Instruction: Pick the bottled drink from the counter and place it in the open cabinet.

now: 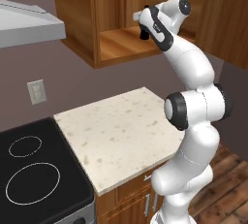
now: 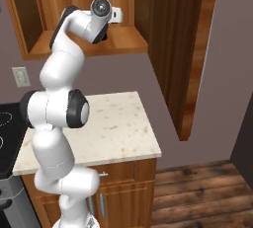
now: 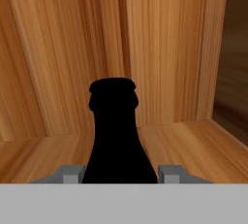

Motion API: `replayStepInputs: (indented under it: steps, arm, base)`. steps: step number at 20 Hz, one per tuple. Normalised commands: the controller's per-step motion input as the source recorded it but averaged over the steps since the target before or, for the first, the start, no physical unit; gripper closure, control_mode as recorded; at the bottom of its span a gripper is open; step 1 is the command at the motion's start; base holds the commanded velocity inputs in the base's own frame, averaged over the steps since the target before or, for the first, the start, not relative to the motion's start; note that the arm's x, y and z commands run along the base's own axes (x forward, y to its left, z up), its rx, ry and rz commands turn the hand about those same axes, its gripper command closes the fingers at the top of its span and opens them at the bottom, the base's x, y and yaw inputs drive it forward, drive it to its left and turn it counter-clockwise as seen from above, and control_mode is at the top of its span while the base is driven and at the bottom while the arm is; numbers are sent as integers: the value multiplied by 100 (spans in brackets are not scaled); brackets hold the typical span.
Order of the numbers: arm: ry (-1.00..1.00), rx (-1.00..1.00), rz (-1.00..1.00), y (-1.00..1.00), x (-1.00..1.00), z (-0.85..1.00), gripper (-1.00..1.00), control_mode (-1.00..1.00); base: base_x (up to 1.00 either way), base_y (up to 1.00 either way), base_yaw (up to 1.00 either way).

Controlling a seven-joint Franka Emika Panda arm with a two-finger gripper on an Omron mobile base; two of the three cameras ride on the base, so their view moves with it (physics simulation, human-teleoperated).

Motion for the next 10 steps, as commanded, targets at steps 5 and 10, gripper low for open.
replayStepInputs:
  steps: [5,10]
  arm:
    - [0,0,0,2,42,-24,100,-100]
    - [-1,0,0,0,28,-5,100,-100]
  base:
    - [0,0,0]
    - [0,0,0]
